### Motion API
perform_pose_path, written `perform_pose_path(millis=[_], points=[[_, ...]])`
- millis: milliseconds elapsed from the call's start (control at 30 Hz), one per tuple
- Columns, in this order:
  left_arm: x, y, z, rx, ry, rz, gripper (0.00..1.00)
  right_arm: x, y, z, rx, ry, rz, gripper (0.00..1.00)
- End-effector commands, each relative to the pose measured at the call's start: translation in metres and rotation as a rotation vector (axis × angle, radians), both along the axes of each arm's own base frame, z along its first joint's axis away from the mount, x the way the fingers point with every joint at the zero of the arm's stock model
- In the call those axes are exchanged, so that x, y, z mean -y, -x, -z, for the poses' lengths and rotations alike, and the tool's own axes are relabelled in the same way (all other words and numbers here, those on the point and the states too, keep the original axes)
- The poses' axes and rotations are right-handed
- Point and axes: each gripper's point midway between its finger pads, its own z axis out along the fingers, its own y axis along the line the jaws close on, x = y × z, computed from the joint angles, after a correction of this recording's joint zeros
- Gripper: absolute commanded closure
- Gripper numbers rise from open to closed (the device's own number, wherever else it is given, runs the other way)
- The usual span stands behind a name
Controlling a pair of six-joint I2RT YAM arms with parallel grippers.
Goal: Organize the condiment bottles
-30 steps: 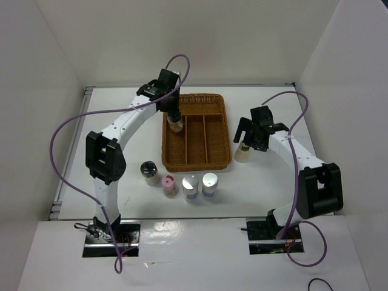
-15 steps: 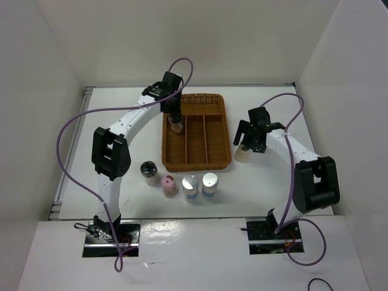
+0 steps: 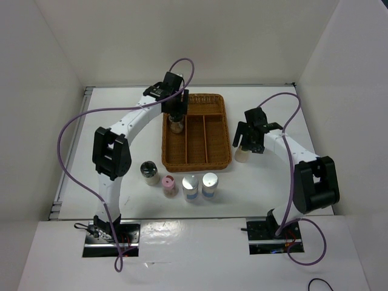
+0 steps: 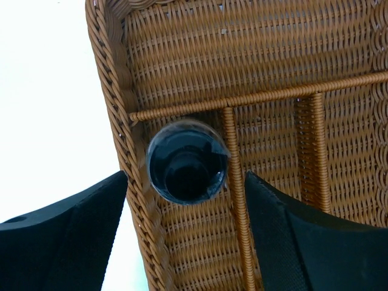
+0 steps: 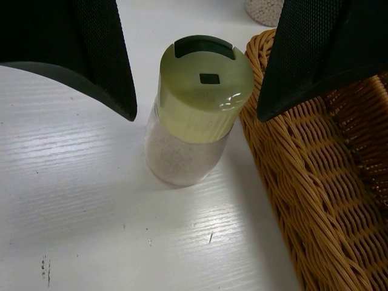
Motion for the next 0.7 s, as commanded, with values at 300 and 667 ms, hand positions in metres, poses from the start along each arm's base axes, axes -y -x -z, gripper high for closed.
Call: perform_pose_path(millis=[300,667], points=[[0.007,0.023,-0.084,0.156,0.039,0.019,0.11,-0.001,-0.004,-0.026,0.061,0.059,0.016,0.49],[-0.028,0.099,-0.116,0.161,0.119,-0.039,0.06,0.005,-0.024,-0.107,0.206,0.097,0.025,0.8]])
